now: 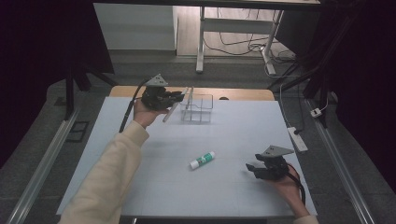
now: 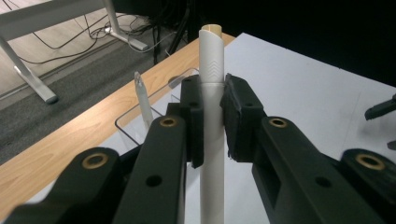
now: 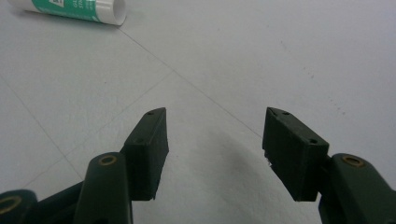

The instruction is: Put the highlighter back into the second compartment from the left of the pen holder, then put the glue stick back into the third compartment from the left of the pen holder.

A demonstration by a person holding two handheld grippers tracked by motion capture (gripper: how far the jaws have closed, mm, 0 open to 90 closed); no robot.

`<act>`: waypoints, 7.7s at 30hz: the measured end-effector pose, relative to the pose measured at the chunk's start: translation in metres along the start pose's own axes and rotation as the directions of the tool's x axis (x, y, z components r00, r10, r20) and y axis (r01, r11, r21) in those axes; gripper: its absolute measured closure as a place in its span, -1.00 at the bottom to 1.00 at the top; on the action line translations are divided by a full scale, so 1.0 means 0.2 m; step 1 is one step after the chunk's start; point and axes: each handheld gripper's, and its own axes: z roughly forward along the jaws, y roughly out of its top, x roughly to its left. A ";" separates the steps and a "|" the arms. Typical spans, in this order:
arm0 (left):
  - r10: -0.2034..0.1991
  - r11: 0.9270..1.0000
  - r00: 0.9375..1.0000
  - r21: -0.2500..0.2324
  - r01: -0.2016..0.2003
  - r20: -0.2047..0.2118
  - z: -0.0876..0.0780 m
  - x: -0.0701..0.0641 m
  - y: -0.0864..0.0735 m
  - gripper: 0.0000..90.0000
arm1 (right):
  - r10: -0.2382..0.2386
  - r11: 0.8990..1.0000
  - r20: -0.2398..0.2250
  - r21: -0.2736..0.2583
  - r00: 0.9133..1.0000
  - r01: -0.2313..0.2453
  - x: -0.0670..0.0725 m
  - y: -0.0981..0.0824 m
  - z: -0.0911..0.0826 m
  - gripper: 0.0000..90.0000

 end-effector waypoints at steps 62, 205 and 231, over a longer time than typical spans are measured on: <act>-0.069 0.992 0.998 -0.106 0.068 0.000 0.35 0.01 0.16 0.74 | 0.022 1.000 0.007 -0.012 1.000 -0.021 -0.03 -0.01 -0.01 -0.11; -0.043 0.969 0.996 0.241 0.060 -0.076 -0.47 -0.35 -0.89 -0.20 | -0.136 0.989 -0.148 -0.079 0.980 0.126 0.08 0.20 0.01 -0.16; -0.053 0.962 0.997 0.263 0.067 -0.059 -0.44 -0.34 -0.91 -0.21 | -0.269 0.962 -0.259 -0.029 0.928 0.270 0.22 0.40 0.20 -0.18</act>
